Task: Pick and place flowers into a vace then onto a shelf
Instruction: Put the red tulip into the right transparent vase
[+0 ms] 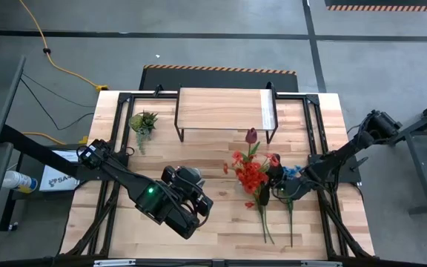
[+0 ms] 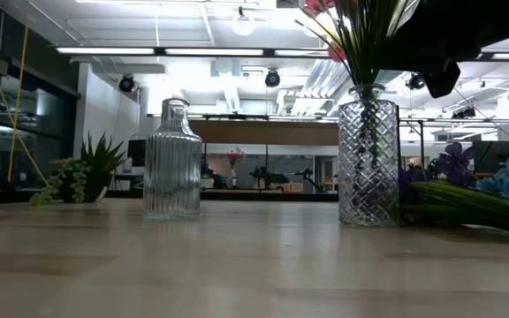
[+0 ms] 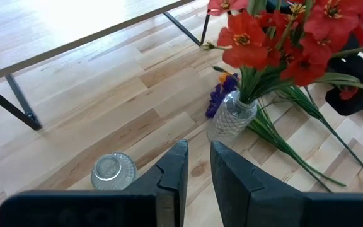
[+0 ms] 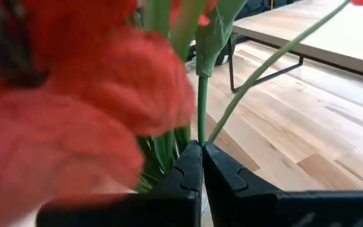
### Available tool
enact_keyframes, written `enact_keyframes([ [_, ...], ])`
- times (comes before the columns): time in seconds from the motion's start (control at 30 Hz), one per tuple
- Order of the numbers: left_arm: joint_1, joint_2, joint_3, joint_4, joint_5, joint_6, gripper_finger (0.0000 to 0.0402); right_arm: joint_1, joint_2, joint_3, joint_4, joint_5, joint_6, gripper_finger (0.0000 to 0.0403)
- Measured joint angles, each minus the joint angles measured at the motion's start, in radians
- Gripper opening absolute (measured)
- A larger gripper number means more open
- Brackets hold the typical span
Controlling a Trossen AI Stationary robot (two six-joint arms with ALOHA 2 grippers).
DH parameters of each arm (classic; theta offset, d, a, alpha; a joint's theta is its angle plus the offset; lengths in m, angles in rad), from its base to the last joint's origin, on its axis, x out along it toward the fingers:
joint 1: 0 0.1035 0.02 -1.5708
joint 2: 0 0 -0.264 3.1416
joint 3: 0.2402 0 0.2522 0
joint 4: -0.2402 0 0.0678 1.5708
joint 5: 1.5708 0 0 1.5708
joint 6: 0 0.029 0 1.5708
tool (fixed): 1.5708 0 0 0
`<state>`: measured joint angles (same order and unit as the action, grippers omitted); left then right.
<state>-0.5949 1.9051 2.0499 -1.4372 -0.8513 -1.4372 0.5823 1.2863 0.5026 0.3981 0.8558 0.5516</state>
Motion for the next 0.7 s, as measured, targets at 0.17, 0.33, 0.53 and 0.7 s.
enact_keyframes([
  [0.17, 0.0, 0.0, 0.0, 0.001, 0.0, 0.0, 0.0104, 0.0, 0.031, 0.0, 0.018, -0.01, 0.026, 0.0],
  [0.33, 0.0, 0.0, 0.0, 0.001, 0.0, 0.0, 0.0104, 0.0, 0.049, 0.0, 0.043, -0.028, 0.032, 0.0],
  [0.53, 0.0, 0.0, 0.0, 0.001, 0.0, 0.0, 0.0104, 0.0, 0.05, 0.0, 0.042, -0.029, 0.036, 0.0],
  [0.7, 0.0, 0.0, 0.0, 0.0, 0.001, 0.0, 0.0104, 0.001, 0.05, 0.0, 0.042, -0.039, 0.036, 0.0],
])
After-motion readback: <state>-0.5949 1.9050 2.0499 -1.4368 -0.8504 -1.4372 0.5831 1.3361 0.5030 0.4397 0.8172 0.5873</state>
